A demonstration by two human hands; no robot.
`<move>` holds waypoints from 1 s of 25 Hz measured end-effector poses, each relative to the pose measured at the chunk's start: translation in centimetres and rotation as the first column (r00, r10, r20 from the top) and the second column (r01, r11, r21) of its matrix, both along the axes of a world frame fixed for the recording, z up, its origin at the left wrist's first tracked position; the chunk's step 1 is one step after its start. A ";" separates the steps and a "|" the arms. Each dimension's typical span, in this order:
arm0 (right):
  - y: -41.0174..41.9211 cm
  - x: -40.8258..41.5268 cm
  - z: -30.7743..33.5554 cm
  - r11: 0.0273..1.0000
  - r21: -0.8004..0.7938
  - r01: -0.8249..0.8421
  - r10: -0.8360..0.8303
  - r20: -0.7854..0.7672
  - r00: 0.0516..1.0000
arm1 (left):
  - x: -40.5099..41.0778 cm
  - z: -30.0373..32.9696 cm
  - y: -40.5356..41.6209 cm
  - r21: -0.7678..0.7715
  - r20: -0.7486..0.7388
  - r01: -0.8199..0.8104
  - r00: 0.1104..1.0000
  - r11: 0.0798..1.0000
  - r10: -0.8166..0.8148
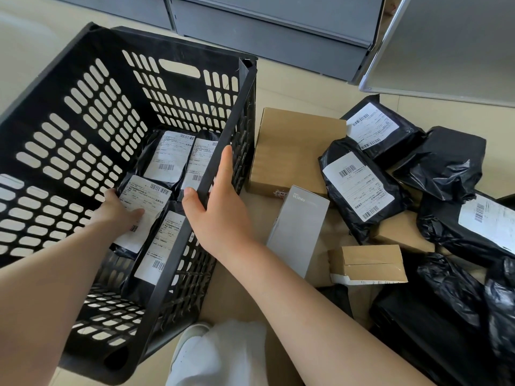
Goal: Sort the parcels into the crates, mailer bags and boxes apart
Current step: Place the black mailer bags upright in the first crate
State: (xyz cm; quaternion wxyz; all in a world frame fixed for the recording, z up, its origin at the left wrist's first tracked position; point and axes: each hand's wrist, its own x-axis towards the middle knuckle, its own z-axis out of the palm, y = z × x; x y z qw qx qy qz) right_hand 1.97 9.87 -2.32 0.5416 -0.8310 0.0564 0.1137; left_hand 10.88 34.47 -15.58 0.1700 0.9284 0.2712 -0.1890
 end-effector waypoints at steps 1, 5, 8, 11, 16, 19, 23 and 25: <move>-0.2 0.0 0.1 1.000 0.016 -0.007 0.007 -0.004 1.000 | 0.1 0.1 0.1 0.057 -0.015 0.046 0.999 0.997 -0.046; -0.9 0.1 -0.1 0.994 0.113 -0.002 0.004 -0.014 1.000 | 0.5 0.7 0.9 0.201 -0.095 0.133 0.989 0.970 -0.116; -1.3 0.1 -0.1 0.987 0.162 -0.007 0.013 -0.041 0.999 | 0.8 2.7 0.7 0.225 -0.085 0.168 0.985 0.960 -0.153; -1.8 0.2 0.0 0.981 0.196 -0.008 0.019 -0.053 0.998 | 1.7 5.5 -0.4 0.153 -0.020 0.235 0.972 0.960 -0.235; -4.9 0.1 0.2 0.988 0.153 0.027 -0.011 -0.105 0.994 | 2.3 11.0 -5.2 -0.018 0.296 0.293 0.915 0.956 -0.275; -8.9 -0.3 0.5 0.995 0.078 0.068 -0.054 -0.170 0.984 | 2.0 14.7 -10.6 -0.112 0.513 0.349 0.822 0.931 -0.246; -15.8 -0.1 0.8 0.990 -0.060 0.127 -0.138 -0.252 0.958 | 1.5 18.3 -18.3 -0.169 0.660 0.485 0.703 0.858 -0.267; -19.4 0.3 0.6 0.978 -0.117 0.174 -0.200 -0.266 0.943 | 1.1 19.2 -22.2 -0.140 0.677 0.567 0.653 0.812 -0.339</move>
